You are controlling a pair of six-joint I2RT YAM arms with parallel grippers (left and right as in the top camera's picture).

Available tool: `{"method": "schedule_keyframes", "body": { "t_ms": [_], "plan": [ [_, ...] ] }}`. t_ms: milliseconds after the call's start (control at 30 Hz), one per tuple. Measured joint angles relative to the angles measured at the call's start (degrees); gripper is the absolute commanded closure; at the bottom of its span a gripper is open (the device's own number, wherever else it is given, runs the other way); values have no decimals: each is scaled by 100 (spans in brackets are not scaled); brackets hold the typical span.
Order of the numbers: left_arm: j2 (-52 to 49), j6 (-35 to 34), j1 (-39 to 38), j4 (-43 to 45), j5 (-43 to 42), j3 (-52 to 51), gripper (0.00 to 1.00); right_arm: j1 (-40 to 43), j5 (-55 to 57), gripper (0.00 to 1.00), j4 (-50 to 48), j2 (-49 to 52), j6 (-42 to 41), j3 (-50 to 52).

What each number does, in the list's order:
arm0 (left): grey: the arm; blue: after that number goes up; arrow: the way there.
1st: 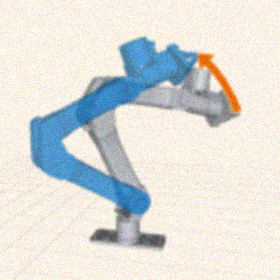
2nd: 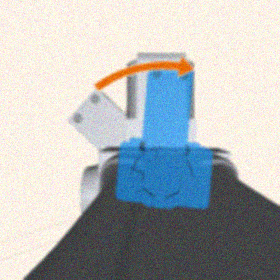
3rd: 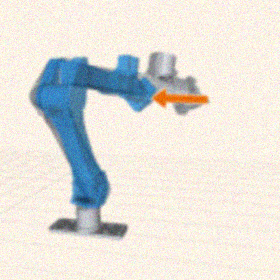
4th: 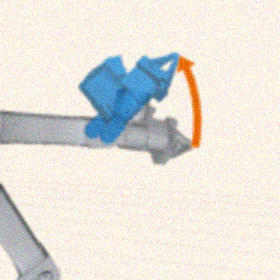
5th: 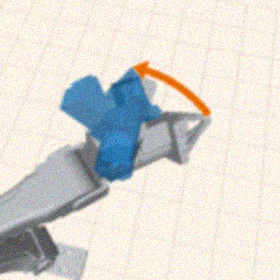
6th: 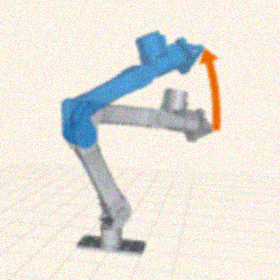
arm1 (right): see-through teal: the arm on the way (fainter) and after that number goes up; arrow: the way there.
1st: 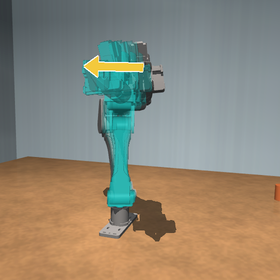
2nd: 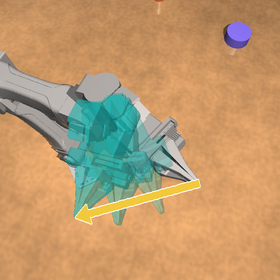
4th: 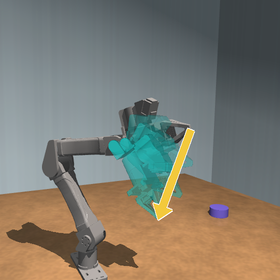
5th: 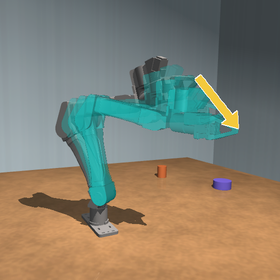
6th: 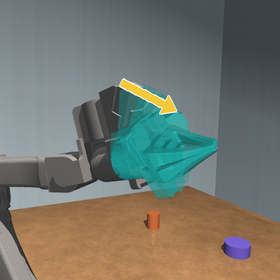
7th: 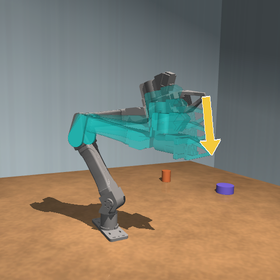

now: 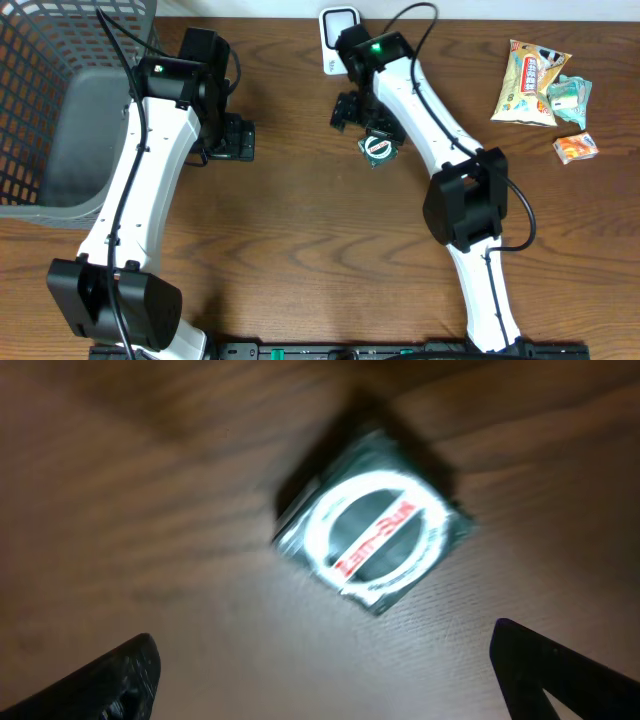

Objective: Scan the item barcode

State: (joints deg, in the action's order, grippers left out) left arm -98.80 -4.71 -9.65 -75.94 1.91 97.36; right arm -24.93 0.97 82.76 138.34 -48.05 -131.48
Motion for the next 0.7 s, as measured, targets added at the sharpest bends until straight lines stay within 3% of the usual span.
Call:
{"method": "schedule_keyframes", "body": {
  "t_ms": [200,367,467,700],
  "plan": [
    [0,0,0,0,0,0,2,278,15,10,-17,0,-728,0],
    [0,0,0,0,0,0,2,278,37,9,-55,2,-1036,61],
    [0,0,0,0,0,0,2,262,26,17,-236,2,-1185,254],
    [0,0,0,0,0,0,2,262,-44,17,-616,2,-1318,911]
  ]
}}
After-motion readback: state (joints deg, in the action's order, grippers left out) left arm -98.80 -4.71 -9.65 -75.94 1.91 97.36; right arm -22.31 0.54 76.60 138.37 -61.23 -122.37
